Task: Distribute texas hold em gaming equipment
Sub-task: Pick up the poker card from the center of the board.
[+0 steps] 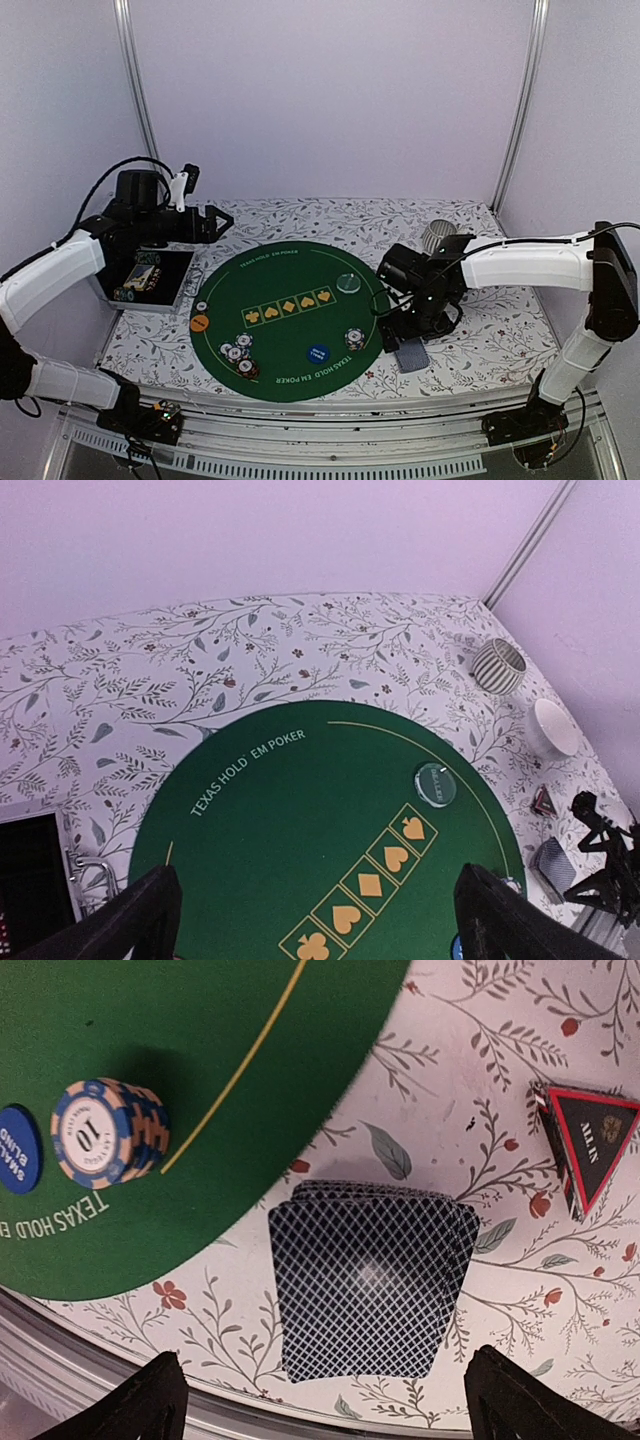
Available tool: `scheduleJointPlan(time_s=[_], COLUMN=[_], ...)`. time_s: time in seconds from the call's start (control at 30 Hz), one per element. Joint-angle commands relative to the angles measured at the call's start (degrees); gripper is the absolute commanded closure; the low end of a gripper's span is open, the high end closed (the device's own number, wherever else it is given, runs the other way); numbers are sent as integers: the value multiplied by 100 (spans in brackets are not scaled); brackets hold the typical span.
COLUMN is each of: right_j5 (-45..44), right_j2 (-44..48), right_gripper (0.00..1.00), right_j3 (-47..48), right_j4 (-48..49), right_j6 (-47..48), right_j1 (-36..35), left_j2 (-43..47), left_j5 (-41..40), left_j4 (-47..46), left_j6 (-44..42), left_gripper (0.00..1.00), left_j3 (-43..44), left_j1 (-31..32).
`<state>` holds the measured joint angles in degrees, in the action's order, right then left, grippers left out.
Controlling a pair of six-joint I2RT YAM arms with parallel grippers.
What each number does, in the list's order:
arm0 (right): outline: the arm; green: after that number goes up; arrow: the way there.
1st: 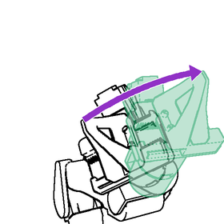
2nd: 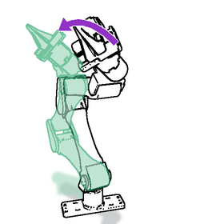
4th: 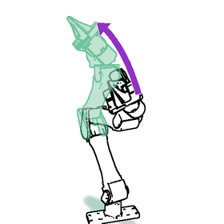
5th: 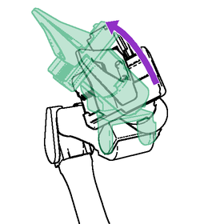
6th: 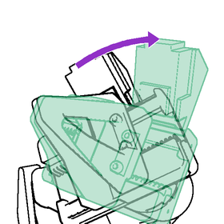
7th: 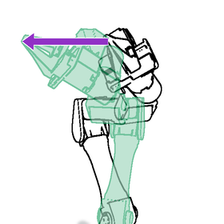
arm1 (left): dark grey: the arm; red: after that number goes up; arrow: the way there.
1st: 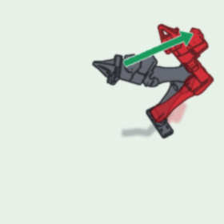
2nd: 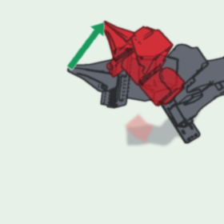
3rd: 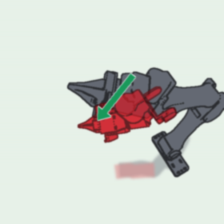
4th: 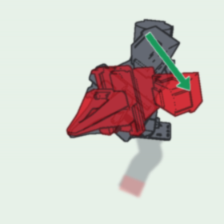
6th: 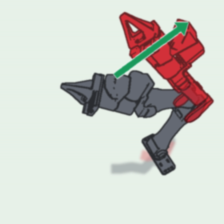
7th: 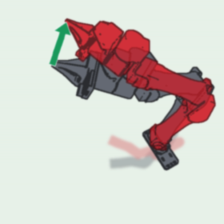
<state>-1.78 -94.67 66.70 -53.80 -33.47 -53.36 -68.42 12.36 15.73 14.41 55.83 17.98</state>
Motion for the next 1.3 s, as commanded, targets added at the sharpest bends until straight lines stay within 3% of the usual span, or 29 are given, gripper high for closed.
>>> scheduleJointPlan(time_s=[0.0,0.27,0.4,0.77,1.03,1.27], right_j5=[69,-182,193,183,206,286], right_j2=[-138,-56,-271,-961,-1262,-1181], right_gripper=[1,1,1,1,18,42], right_j3=[-218,-465,-634,-602,-304,-187], right_j4=[-216,-7,488,531,190,178], right_j6=[-302,-220,76,375,301,300], right_j1=[-70,-38,9,180,45,12], left_j2=[11,-304,-419,-649,-648,-668], left_j5=[268,164,115,308,329,408], left_j4=[-401,-354,-310,-293,-272,-271], left_j6=[-4,-220,-291,-284,-222,-237], left_gripper=[3,2,2,2,2,2], left_j3=[-134,-36,-31,-11,8,24], left_j1=[26,-9,-24,-173,-323,-339])
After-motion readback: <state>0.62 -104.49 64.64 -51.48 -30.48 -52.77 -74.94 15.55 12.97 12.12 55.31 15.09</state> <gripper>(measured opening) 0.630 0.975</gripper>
